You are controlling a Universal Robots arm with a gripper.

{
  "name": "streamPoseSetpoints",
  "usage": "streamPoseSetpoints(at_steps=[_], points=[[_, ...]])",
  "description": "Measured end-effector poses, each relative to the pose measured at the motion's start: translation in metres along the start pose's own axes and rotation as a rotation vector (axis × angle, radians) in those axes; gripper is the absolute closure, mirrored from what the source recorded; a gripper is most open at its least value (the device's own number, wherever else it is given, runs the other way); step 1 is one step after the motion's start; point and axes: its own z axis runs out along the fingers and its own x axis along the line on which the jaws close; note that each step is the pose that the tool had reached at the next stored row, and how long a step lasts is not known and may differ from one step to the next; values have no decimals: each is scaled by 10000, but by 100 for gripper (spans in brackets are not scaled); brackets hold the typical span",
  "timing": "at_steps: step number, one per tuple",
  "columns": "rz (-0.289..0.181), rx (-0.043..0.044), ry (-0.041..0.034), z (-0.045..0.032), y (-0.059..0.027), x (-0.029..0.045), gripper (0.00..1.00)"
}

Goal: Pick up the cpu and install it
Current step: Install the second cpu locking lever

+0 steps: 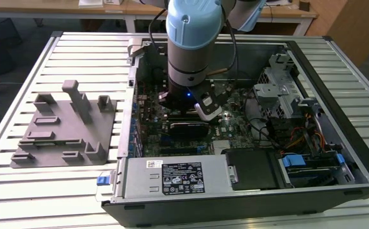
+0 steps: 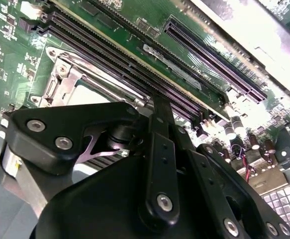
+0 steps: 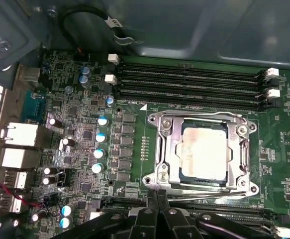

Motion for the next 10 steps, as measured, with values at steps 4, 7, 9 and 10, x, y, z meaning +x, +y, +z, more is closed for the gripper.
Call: streamPoseSetpoints(at_steps=[4,7,9,10], points=[[-4,-160,-11,22,-4,15,89],[-5,-319,-21,36,-6,28,89],[-5,-384,-25,45,-8,33,89],[-6,-425,-29,51,-9,36,89]])
